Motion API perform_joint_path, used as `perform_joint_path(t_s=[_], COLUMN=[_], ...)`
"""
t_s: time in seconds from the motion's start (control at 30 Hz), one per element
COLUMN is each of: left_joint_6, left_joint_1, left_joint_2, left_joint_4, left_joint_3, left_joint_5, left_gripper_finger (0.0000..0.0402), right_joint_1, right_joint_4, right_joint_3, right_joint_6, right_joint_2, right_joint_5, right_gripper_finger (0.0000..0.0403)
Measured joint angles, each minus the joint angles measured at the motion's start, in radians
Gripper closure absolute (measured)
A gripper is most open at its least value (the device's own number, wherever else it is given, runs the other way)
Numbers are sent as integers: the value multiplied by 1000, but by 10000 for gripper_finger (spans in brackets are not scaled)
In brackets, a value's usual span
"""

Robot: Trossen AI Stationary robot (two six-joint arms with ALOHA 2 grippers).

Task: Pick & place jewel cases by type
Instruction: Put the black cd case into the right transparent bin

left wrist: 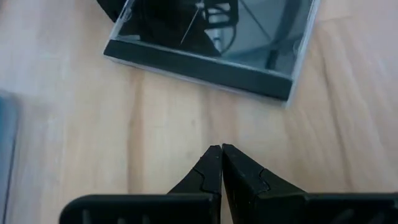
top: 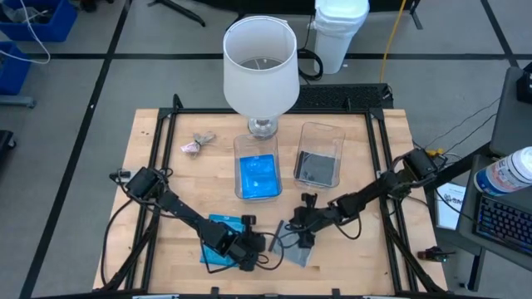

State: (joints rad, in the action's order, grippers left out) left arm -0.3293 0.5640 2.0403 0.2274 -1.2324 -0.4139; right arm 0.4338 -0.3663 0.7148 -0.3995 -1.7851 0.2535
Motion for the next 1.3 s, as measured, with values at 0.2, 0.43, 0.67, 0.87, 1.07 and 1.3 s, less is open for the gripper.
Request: perform_joint_path(t_s=[0.2, 0.43, 0.67, 0.87, 1.07, 1.3], left_joint_6=[139, 335, 376, 362, 350, 373], left_joint_1=[10, 47, 66, 66, 66, 58], left_joint_2=[0, 0, 0, 0, 0, 0], left_joint_4=[-66, -143, -149, -150, -150, -150], left_joint_3=[0, 0, 0, 0, 0, 0], left_joint_5=[52, 28, 4, 3, 3, 3], left_gripper_finger=[380, 380, 380, 380, 380, 380], right_joint_1=[9, 14, 36, 56, 60, 60], right_joint_4=[-8, -12, -4, 4, 4, 1], right_joint_3=[0, -2, -2, -2, -1, -1], right_joint_6=[30, 33, 18, -1, -4, -4], right_joint_2=[-1, -2, 13, 45, 45, 45], right_joint_5=[2, 125, 135, 139, 140, 141], right_gripper_finger=[403, 403, 403, 403, 403, 403])
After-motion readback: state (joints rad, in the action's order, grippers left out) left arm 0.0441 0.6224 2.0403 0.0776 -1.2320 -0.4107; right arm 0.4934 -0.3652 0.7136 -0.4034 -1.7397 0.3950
